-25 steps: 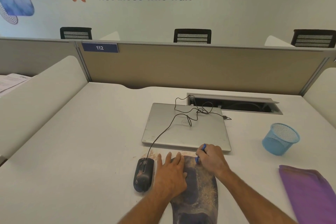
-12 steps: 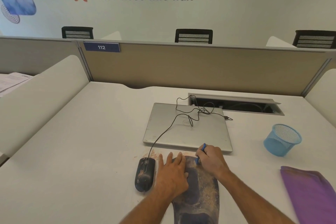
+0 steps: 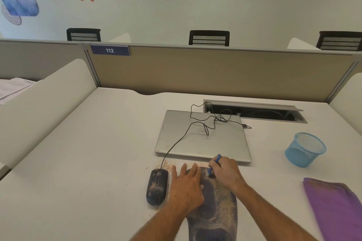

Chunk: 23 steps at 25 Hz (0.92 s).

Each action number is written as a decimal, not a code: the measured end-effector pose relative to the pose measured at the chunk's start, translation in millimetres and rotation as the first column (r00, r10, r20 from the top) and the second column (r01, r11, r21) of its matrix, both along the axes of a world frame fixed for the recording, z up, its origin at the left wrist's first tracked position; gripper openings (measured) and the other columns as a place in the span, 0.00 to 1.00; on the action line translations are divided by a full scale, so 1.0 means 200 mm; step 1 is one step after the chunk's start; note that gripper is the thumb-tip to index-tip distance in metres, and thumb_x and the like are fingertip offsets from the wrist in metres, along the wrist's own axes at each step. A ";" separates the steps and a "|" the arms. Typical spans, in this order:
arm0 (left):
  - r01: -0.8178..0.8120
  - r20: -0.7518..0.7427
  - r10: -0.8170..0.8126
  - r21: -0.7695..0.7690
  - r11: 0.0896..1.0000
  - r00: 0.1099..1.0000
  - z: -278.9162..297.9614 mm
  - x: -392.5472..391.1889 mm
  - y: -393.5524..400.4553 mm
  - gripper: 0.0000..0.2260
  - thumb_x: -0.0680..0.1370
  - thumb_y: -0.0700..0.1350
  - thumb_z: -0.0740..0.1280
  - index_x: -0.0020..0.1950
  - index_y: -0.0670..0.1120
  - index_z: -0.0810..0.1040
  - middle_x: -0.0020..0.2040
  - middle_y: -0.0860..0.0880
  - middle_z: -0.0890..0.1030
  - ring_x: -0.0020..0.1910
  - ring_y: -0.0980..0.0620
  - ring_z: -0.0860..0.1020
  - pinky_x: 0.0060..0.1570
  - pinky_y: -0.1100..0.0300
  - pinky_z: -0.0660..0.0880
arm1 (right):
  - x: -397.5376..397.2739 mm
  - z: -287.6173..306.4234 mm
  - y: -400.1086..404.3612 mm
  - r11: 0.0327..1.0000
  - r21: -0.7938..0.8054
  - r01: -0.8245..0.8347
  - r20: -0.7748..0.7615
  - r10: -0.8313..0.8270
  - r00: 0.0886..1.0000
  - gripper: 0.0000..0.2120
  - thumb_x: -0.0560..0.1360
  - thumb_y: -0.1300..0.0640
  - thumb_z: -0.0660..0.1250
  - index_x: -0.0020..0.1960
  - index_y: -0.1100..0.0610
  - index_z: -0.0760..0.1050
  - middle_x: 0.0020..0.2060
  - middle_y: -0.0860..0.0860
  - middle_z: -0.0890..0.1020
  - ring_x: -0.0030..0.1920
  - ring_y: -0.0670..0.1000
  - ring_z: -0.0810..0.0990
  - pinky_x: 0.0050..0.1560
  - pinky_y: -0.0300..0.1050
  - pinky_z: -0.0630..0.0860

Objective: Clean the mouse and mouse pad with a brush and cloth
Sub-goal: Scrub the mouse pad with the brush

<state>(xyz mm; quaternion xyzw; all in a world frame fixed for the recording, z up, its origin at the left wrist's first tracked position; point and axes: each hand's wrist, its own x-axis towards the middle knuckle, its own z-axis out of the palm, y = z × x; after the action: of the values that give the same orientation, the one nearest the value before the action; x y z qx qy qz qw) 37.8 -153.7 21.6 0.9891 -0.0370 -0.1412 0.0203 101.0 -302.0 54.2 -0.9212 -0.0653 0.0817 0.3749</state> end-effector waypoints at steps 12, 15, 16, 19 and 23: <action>-0.005 0.006 0.005 -0.009 1.000 1.000 0.01 -0.01 0.00 0.29 0.85 0.57 0.50 0.82 0.51 0.43 0.83 0.50 0.45 0.81 0.42 0.40 0.73 0.34 0.34 | -0.03 -0.02 0.00 0.998 0.056 -0.024 0.006 0.024 1.000 0.15 0.79 0.53 0.63 0.36 0.54 0.80 0.31 0.50 0.82 0.33 0.45 0.80 0.38 0.43 0.77; -0.003 0.008 0.003 -0.001 1.000 1.000 0.01 -0.01 0.00 0.29 0.85 0.57 0.50 0.83 0.51 0.43 0.83 0.50 0.45 0.80 0.41 0.39 0.72 0.34 0.33 | -0.04 -0.02 0.00 0.995 0.103 0.006 0.028 -0.008 1.000 0.14 0.78 0.54 0.63 0.35 0.53 0.79 0.30 0.49 0.82 0.32 0.45 0.79 0.36 0.42 0.76; -0.003 0.009 0.003 0.000 1.000 1.000 0.01 -0.01 0.00 0.28 0.85 0.57 0.49 0.82 0.51 0.43 0.83 0.50 0.44 0.80 0.41 0.39 0.72 0.34 0.33 | -0.05 -0.02 0.00 0.992 0.123 0.033 0.044 -0.039 0.998 0.14 0.79 0.54 0.64 0.36 0.53 0.79 0.31 0.49 0.82 0.33 0.45 0.80 0.37 0.41 0.76; -0.001 0.013 0.001 -0.005 1.000 1.000 0.01 -0.01 0.00 0.29 0.85 0.57 0.50 0.83 0.50 0.43 0.83 0.50 0.45 0.80 0.41 0.39 0.73 0.33 0.34 | -0.06 -0.02 -0.01 0.998 0.056 -0.040 -0.006 0.041 0.999 0.16 0.79 0.53 0.63 0.35 0.56 0.80 0.32 0.51 0.83 0.35 0.48 0.81 0.38 0.44 0.77; -0.002 0.032 0.003 -0.022 1.000 0.999 0.02 -0.02 0.00 0.29 0.85 0.56 0.50 0.82 0.50 0.44 0.83 0.50 0.45 0.80 0.41 0.40 0.74 0.34 0.34 | -0.08 -0.03 -0.03 0.993 0.118 -0.011 0.032 0.007 0.999 0.15 0.78 0.55 0.63 0.34 0.56 0.79 0.30 0.52 0.82 0.32 0.49 0.81 0.35 0.44 0.77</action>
<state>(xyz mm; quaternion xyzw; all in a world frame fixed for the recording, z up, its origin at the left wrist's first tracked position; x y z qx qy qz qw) 34.7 -154.4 25.1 0.9910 -0.0375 -0.1250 0.0308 85.7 -307.5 47.2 -0.8982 -0.0799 0.0648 0.4273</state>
